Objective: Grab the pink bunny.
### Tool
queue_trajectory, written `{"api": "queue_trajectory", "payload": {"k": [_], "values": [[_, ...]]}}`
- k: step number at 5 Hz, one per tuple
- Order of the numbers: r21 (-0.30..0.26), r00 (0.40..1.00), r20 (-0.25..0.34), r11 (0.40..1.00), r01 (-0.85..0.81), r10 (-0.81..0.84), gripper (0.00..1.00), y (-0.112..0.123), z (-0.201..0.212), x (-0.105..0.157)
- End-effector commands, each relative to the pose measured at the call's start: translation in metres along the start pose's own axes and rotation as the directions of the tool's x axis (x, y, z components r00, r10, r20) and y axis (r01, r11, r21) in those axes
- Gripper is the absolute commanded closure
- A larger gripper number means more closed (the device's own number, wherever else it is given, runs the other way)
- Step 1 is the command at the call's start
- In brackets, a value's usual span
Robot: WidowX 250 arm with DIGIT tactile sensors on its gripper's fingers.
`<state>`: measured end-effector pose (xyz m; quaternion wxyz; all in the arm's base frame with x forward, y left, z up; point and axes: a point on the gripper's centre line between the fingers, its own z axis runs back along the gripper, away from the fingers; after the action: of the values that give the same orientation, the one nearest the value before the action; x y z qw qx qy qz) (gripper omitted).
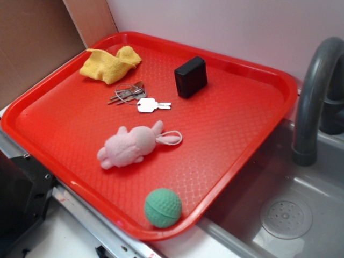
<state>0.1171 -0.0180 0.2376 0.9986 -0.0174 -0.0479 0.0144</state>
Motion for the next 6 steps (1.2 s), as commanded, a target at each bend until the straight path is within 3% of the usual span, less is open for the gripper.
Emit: {"api": "queue_trajectory", "payload": {"k": [1, 2, 3, 4, 5, 6], "values": [[0.000, 1.000, 0.000, 1.000, 0.000, 0.000, 0.00, 0.000, 0.000, 0.000], [-0.058, 0.996, 0.041, 0.996, -0.075, 0.077, 0.00, -0.006, -0.017, 0.012], [-0.033, 0.991, 0.045, 0.992, -0.121, 0.123, 0.00, -0.017, -0.041, 0.022], [-0.036, 0.998, 0.052, 0.999, -0.022, 0.024, 0.00, -0.037, -0.082, 0.031], [0.014, 0.999, -0.006, 0.999, 0.033, -0.033, 0.00, -0.057, -0.119, 0.035], [0.027, 0.997, -0.052, 0.998, 0.055, -0.053, 0.00, -0.060, -0.153, 0.032]]}}
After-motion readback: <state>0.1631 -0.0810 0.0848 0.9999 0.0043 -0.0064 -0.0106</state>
